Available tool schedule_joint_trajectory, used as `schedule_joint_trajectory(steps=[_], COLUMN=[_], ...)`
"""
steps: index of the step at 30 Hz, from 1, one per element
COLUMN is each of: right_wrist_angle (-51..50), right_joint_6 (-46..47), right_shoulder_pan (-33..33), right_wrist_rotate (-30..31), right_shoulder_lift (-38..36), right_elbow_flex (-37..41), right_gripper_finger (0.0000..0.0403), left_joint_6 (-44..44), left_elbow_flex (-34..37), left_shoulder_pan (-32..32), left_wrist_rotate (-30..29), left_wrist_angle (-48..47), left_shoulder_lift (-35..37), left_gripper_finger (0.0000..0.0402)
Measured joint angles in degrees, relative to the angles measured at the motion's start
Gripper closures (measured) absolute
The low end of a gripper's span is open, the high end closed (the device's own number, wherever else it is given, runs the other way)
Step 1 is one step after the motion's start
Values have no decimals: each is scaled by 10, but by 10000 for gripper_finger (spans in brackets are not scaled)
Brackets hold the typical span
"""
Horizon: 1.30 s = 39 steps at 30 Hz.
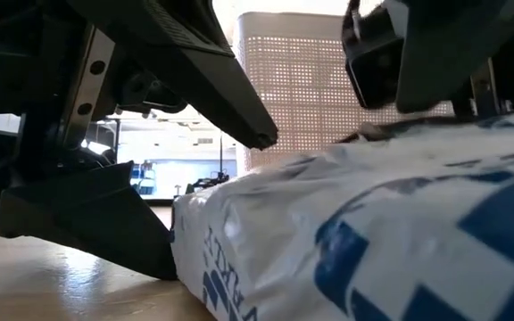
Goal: Pick & place medical supplies in basket/bin
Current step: Put the white mailer bag into the white bin
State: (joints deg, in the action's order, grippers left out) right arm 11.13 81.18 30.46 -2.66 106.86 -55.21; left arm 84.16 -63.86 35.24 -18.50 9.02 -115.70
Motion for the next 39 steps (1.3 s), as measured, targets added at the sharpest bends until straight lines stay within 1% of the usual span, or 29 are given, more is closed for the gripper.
schedule_joint_trajectory(steps=[3,9,13,16,20,24,30,34,36,39], right_wrist_angle=[-60,-173,-228,-243,-232,-221,-233,-285,-314,-326], right_joint_6=[-51,-124,-143,-132,-104,-83,-74,-75,-76,-76], right_shoulder_pan=[0,-1,-2,-2,-2,1,2,2,2,2], right_wrist_rotate=[2,15,28,35,14,6,25,38,54,69], right_shoulder_lift=[-6,-25,-31,-29,-16,-4,-4,-1,-1,-1], right_elbow_flex=[-36,-115,-151,-154,-145,-146,-168,-190,-193,-193], right_gripper_finger=[163,163,163,163,163,163,165,183,198,223], left_joint_6=[-5,-8,-8,-11,-12,-11,-16,-11,-11,-11], left_elbow_flex=[0,0,0,0,0,0,0,0,0,0], left_shoulder_pan=[0,0,0,-2,-2,-2,-2,-2,-2,-2], left_wrist_rotate=[0,-4,-9,-11,-13,-13,-12,-12,-12,-12], left_wrist_angle=[-1,-2,-1,0,0,0,-1,-1,-1,0], left_shoulder_lift=[0,0,0,0,0,0,0,0,0,0], left_gripper_finger=[94,93,93,93,93,93,93,93,93,93])
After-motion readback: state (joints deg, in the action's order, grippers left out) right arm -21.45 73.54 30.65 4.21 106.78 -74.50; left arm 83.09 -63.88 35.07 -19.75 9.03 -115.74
